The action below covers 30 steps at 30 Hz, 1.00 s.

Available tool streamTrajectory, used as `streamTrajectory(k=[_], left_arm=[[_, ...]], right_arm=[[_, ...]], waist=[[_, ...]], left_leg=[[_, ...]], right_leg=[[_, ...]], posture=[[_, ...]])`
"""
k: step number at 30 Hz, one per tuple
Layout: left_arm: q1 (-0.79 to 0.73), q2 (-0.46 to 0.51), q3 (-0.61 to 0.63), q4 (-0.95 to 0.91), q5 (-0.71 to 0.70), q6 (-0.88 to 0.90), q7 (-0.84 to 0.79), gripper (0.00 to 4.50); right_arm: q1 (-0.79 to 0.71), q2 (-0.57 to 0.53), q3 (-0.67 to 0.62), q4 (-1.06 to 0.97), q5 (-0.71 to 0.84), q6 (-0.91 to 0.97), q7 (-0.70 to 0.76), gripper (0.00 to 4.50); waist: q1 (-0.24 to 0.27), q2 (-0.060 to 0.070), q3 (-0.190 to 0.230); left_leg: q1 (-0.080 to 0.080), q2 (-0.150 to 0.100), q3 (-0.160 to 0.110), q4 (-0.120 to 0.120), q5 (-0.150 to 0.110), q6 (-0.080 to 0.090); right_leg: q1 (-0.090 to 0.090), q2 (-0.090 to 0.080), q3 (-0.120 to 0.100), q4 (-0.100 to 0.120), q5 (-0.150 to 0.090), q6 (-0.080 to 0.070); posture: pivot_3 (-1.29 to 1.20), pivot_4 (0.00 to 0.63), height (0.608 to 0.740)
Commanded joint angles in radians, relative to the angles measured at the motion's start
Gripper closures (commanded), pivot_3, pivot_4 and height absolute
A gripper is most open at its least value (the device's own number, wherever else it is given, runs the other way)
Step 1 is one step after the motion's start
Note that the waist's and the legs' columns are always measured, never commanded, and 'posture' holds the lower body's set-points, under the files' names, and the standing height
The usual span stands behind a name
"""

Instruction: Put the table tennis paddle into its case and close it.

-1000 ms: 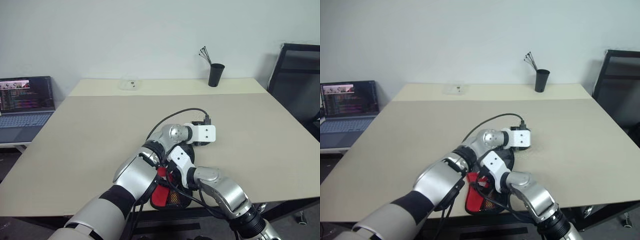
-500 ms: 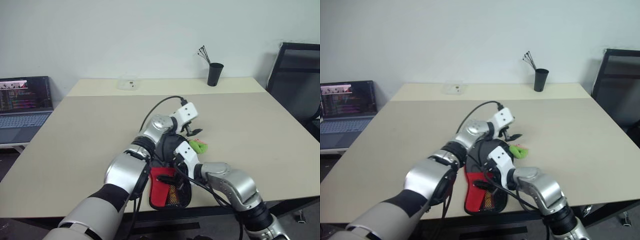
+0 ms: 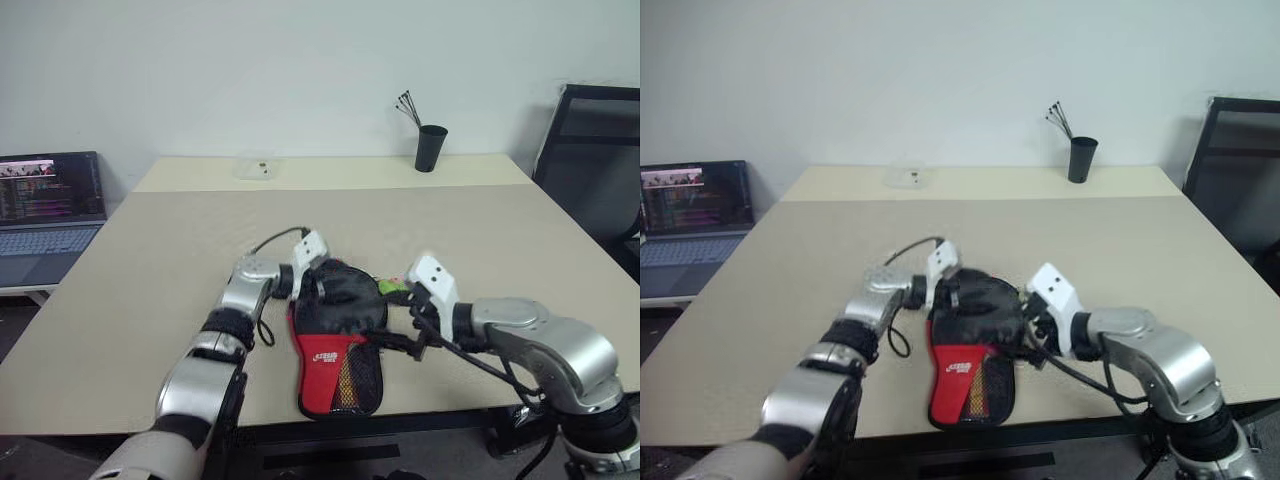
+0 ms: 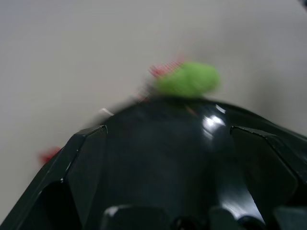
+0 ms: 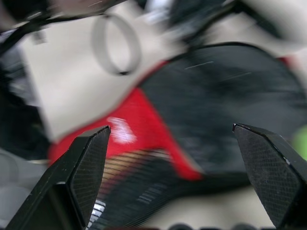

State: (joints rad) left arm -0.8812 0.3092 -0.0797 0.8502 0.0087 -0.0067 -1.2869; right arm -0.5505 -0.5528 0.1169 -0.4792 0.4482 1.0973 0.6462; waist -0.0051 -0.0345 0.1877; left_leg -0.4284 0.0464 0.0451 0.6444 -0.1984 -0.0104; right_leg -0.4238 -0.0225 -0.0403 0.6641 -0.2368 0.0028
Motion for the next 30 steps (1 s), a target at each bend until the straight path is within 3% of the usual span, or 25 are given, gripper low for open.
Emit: streamTrajectory(k=[1, 8, 21, 30], left_arm=[[0.034, 0.009, -0.027, -0.147, -0.030, 0.069, -0.021, 0.02], [0.055, 0.006, -0.063, -0.181, -0.026, 0.102, 0.014, 0.02], [0.028, 0.007, -0.086, -0.180, -0.052, 0.112, -0.029, 0.02], [0.044, 0.011, -0.101, -0.212, -0.058, 0.132, -0.045, 0.02]], right_arm=[[-0.049, -0.019, 0.015, 0.121, -0.092, -0.142, -0.024, 0.00], [-0.050, -0.070, 0.179, 0.278, -0.279, -0.410, 0.044, 0.00], [-0.031, -0.070, 0.259, 0.418, -0.480, -0.629, 0.054, 0.00], [-0.051, -0.003, 0.238, 0.541, -0.556, -0.706, 0.021, 0.00]], waist=[[0.002, 0.000, 0.000], [0.004, 0.000, 0.000], [0.003, 0.000, 0.000], [0.002, 0.000, 0.000]], left_leg=[[0.000, 0.000, 0.000, 0.000, 0.000, 0.000], [-0.001, -0.001, 0.001, 0.000, 0.000, 0.000], [-0.001, -0.001, 0.001, 0.001, 0.000, 0.000], [-0.001, -0.001, 0.001, 0.001, 0.000, 0.000]], right_leg=[[0.000, 0.000, 0.000, 0.000, 0.000, 0.000], [0.000, 0.000, 0.001, -0.001, 0.000, 0.000], [0.000, 0.001, 0.001, -0.001, 0.000, 0.000], [0.000, 0.001, 0.001, 0.000, 0.000, 0.000]], posture=[[0.00, 0.150, 0.740], [0.00, 0.150, 0.740], [0.00, 0.150, 0.740], [0.00, 0.150, 0.740]])
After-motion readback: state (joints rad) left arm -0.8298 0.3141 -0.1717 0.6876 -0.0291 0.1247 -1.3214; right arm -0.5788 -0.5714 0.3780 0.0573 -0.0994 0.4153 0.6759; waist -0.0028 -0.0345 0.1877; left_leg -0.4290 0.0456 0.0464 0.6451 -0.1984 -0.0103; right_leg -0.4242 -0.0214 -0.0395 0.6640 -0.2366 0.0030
